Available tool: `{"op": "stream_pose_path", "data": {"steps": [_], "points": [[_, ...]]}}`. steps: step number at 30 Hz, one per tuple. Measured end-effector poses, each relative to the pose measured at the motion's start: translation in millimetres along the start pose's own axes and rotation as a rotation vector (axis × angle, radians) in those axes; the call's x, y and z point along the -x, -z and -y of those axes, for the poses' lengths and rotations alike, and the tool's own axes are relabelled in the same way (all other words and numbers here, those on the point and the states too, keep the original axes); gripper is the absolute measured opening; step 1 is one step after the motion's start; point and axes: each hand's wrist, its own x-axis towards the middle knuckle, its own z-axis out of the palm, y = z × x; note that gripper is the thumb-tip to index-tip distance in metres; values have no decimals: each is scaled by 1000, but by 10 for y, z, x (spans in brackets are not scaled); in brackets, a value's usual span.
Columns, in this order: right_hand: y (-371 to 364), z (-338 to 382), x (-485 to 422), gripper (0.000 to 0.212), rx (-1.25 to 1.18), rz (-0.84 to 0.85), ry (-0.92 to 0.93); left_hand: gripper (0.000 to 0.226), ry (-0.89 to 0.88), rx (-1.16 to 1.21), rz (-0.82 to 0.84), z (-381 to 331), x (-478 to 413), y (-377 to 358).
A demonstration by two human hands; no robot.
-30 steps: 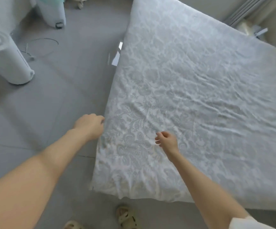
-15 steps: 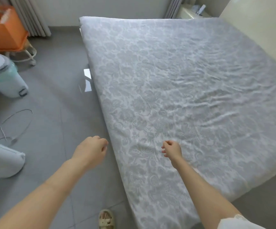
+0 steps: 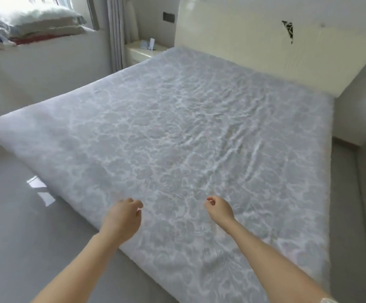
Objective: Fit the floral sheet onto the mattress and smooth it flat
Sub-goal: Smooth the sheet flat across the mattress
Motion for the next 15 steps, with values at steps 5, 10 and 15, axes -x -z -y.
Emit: {"op": "stream_pose_path", "data": {"steps": [5,10,15], "points": [[115,61,-427,32,29,-92,-102,34,-156,-7,35,35,-901,-4],[246,-35,-1090,34,96,-160,-128,35,-200,57,26,-193,-1968,-141],[200,-88,-1992,39,301,-190,-7,36,-188,119,-59,-418,-3028,-448]]}}
